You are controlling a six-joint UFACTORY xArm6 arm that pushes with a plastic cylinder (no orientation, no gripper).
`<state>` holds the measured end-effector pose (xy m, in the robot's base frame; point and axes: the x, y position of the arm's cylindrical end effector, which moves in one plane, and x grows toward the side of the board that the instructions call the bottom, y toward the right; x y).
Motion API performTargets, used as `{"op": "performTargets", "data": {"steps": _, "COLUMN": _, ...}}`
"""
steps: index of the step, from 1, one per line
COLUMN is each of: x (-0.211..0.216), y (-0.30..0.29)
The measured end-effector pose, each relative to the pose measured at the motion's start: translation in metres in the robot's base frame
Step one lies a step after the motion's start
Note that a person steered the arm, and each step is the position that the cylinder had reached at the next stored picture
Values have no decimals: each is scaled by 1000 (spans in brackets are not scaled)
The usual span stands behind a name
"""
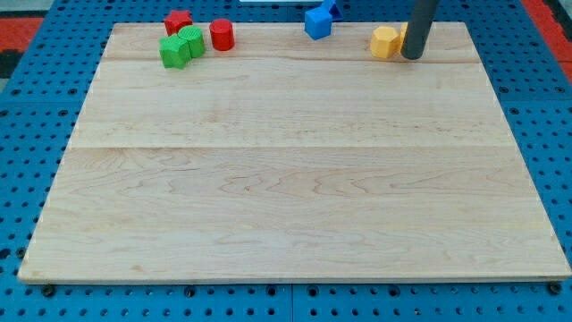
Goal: Move the yellow blocks bottom right to the blue cube
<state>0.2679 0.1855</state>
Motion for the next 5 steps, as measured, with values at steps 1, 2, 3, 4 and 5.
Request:
{"op": "performTargets", "data": {"steps": 1, "x": 4, "y": 5}}
{"op": "performTargets", "data": {"steps": 2, "x": 24, "y": 18}}
{"op": "performTargets", "data": {"steps": 3, "x": 28, "y": 41}}
{"op": "performTargets", "data": {"steps": 4, "x": 28, "y": 65}}
{"op": "performTargets", "data": {"steps": 5, "x": -23, "y": 90}}
